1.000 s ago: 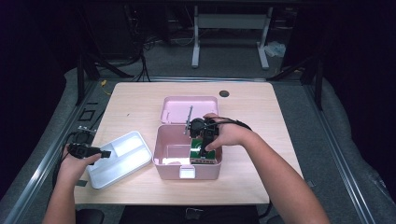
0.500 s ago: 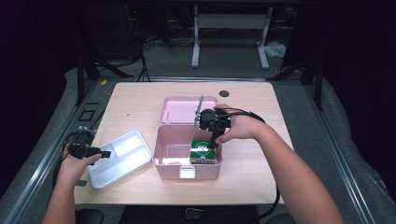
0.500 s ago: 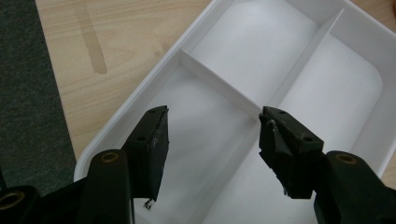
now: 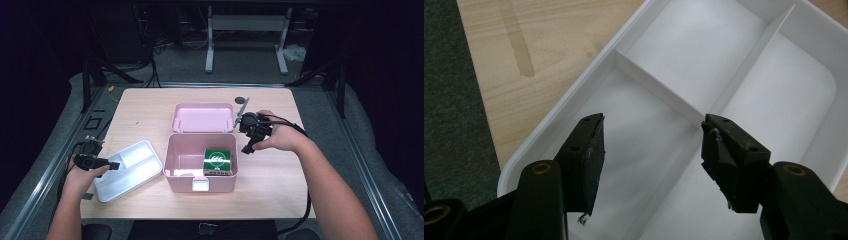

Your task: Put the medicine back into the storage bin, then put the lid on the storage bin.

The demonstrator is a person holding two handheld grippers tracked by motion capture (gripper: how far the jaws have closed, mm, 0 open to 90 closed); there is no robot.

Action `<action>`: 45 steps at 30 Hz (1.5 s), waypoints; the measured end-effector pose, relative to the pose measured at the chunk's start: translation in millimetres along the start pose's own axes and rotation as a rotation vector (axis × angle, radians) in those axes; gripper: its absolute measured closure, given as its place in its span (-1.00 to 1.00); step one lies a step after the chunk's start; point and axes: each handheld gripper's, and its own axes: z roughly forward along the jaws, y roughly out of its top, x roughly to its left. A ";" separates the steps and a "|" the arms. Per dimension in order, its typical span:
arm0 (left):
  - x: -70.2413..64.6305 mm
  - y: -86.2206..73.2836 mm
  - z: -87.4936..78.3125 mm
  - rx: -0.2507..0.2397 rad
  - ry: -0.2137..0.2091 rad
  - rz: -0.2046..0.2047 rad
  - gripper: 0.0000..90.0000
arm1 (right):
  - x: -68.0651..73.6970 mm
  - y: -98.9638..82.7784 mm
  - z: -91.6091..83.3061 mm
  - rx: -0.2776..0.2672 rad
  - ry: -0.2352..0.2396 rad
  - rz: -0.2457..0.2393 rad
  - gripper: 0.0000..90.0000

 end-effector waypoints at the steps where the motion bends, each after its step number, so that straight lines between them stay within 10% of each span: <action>1: 0.3 -0.1 0.0 0.002 -0.001 -0.003 -0.04 | -2.6 -3.9 0.0 -0.003 -0.006 0.012 -0.23; 15: -0.6 0.0 1.1 0.005 0.002 -0.005 -0.05 | -17.0 -43.6 25.1 -0.045 -0.056 0.190 -0.24; 39: 0.5 -1.1 2.0 0.012 0.004 -0.002 -0.01 | 19.3 -93.9 90.2 -0.201 -0.222 0.459 -0.30; 45: -8.9 5.2 -0.8 -0.005 0.008 0.087 0.22 | 28.0 -100.3 92.3 -0.243 -0.258 0.471 -0.28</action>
